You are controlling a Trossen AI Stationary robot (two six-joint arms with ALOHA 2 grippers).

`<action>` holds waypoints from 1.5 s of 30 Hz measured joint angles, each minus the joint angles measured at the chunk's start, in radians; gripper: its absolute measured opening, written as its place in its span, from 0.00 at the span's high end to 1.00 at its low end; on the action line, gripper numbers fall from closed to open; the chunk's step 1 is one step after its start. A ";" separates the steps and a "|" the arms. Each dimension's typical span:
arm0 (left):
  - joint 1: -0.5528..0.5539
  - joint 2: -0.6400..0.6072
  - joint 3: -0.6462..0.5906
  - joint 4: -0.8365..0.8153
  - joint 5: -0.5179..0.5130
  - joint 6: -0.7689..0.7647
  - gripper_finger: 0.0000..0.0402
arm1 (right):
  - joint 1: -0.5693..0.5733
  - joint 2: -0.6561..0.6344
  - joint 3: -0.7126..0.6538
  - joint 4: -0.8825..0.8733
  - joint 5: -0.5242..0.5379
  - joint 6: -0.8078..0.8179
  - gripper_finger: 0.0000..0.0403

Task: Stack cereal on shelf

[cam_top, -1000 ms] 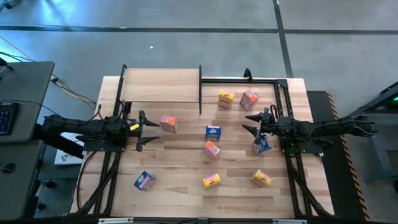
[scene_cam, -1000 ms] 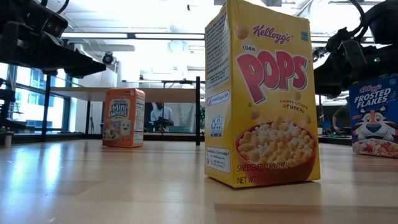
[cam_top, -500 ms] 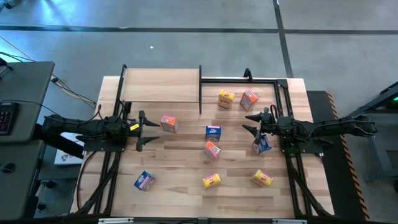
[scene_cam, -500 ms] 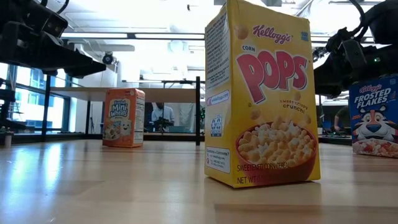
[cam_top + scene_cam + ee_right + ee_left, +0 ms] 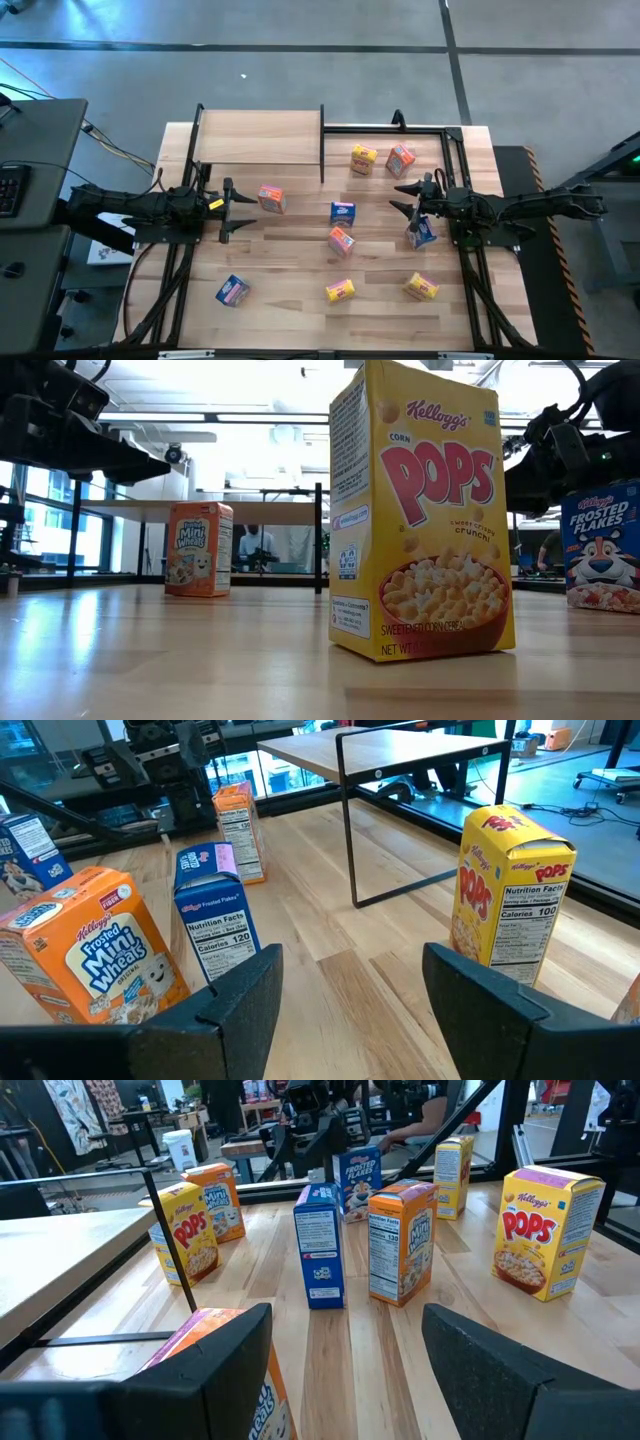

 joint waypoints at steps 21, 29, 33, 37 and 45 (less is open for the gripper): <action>0.000 0.000 0.000 0.000 0.000 0.000 0.38 | 0.000 0.000 0.000 0.045 0.002 -0.008 0.25; 0.000 0.000 0.000 0.000 0.000 0.000 0.38 | 0.000 0.001 0.117 -0.023 0.011 -0.114 0.19; 0.000 0.000 0.000 0.000 0.000 0.000 0.38 | 0.000 0.013 0.236 -0.132 0.045 -0.158 0.19; 0.000 0.000 0.000 0.000 0.000 0.000 0.38 | -0.008 0.048 0.359 -0.248 0.091 -0.186 0.19; 0.000 0.000 0.000 0.000 0.000 0.000 0.38 | -0.089 0.163 0.556 -0.399 0.119 -0.187 0.19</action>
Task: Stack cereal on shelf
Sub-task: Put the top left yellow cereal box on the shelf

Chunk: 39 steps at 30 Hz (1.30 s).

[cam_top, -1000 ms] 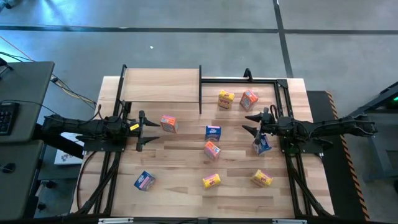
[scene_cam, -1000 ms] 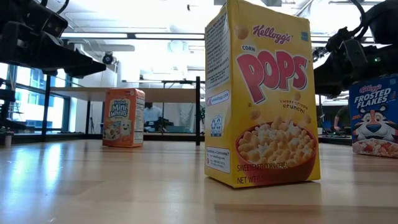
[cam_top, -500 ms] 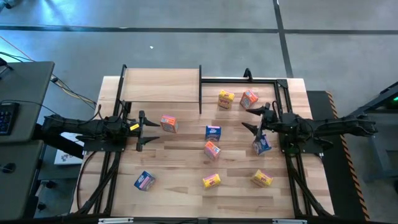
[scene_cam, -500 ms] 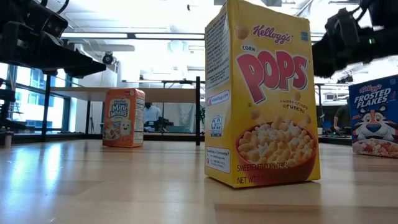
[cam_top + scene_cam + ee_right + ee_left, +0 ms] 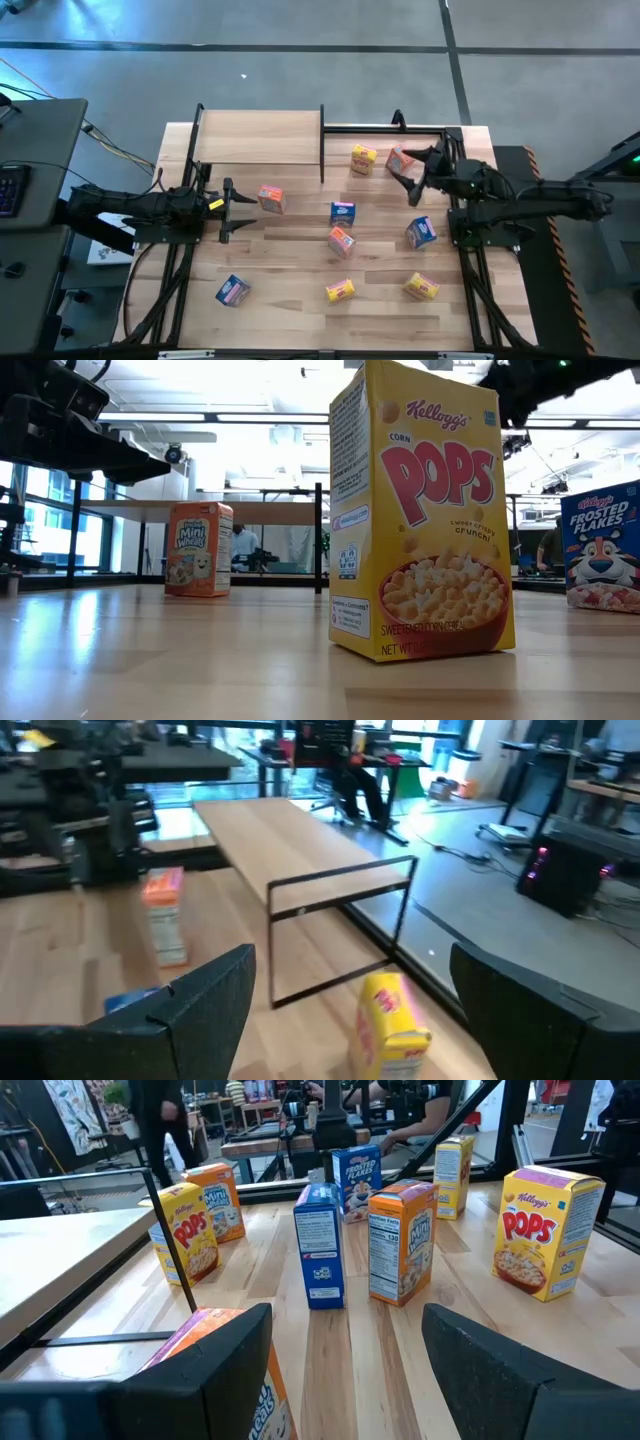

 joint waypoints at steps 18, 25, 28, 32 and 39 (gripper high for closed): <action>0.000 0.000 0.000 0.000 0.000 0.000 0.38 | -0.242 0.410 0.309 -0.145 -0.076 0.003 0.19; 0.000 0.000 0.000 0.000 0.000 0.000 0.38 | -0.296 0.575 0.440 -0.229 -0.131 0.000 0.19; 0.000 0.000 0.000 0.000 0.000 0.000 0.38 | -0.321 0.645 0.492 -0.291 -0.177 0.000 0.19; 0.000 0.000 0.000 0.000 0.000 0.000 0.38 | -0.353 0.727 0.549 -0.373 -0.244 0.000 0.19; 0.000 0.000 0.000 0.000 0.000 0.000 0.38 | -0.391 0.830 0.604 -0.491 -0.292 0.000 0.19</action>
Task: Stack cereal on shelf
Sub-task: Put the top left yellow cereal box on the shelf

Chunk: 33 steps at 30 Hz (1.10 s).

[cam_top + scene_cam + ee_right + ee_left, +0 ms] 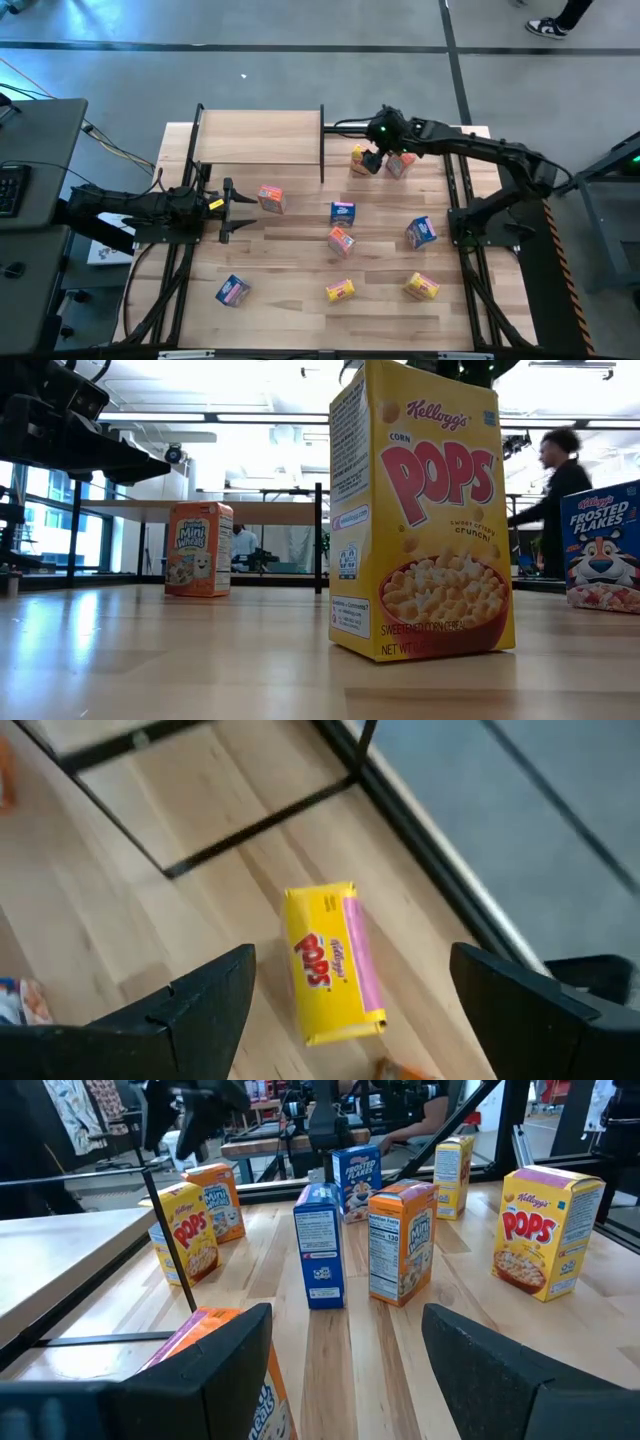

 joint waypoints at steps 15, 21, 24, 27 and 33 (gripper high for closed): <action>0.000 0.000 0.000 0.000 0.000 0.000 0.38 | -0.026 0.121 0.001 -0.030 -0.029 -0.036 0.19; 0.000 0.000 0.000 0.000 0.000 0.000 0.38 | -0.025 0.162 0.001 -0.031 0.002 -0.045 0.19; 0.000 0.000 0.000 0.000 0.000 0.000 0.38 | -0.025 0.168 0.001 -0.032 0.003 -0.045 0.21; 0.000 0.000 0.000 0.000 0.000 0.000 0.38 | -0.025 0.168 0.001 -0.031 0.003 -0.045 0.26; 0.000 0.000 0.000 0.000 0.000 0.000 0.38 | -0.024 0.168 0.001 -0.031 0.001 -0.045 0.37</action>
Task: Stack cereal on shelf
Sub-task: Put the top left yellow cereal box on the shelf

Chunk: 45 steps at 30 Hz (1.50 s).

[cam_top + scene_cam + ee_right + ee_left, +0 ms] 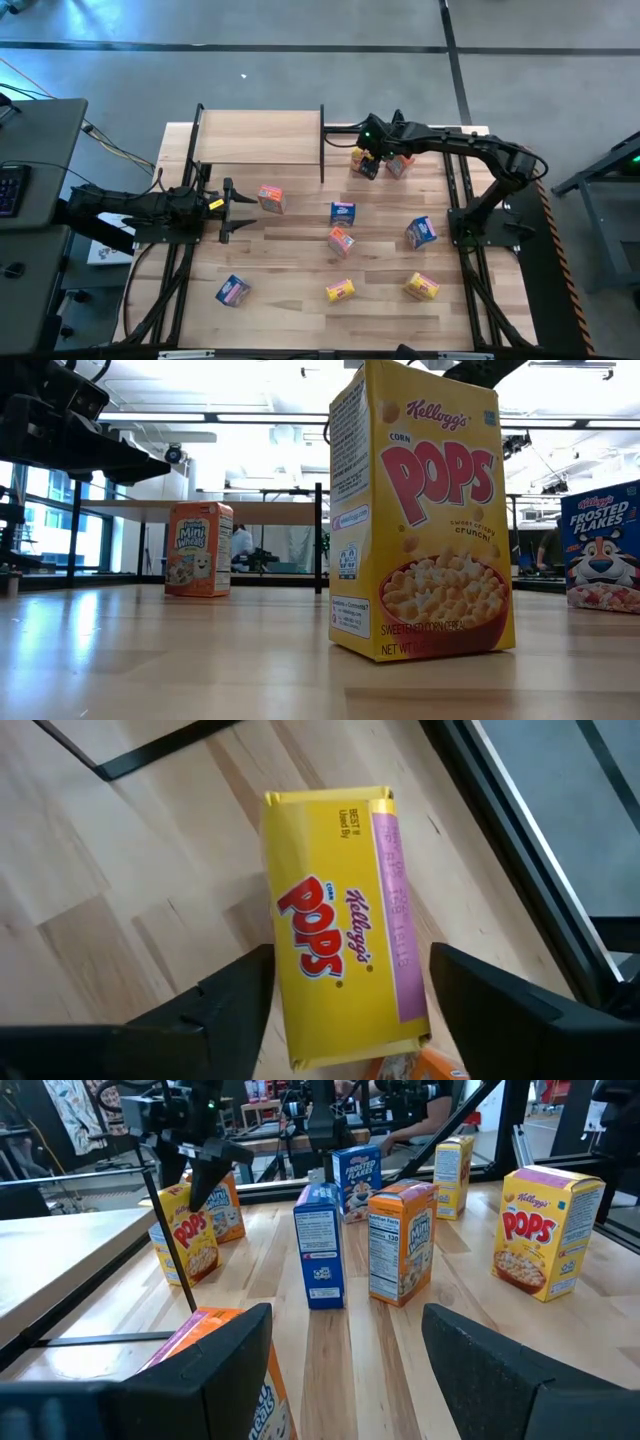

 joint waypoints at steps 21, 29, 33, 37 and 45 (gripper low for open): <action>0.000 0.000 0.000 0.000 0.000 0.000 0.38 | 0.000 -0.002 0.000 -0.001 -0.005 0.004 0.60; 0.000 0.000 0.000 0.000 0.000 0.000 0.38 | 0.005 -0.003 0.000 -0.016 -0.009 0.011 0.60; 0.000 0.000 0.000 0.000 0.000 0.000 0.38 | 0.020 -0.003 0.021 -0.050 -0.008 0.011 0.60; 0.000 0.000 0.000 0.000 0.000 0.000 0.38 | 0.042 -0.003 0.085 -0.101 0.006 0.011 0.60; 0.000 0.000 0.000 0.000 0.000 0.000 0.38 | 0.076 -0.003 0.267 -0.226 0.084 0.003 0.60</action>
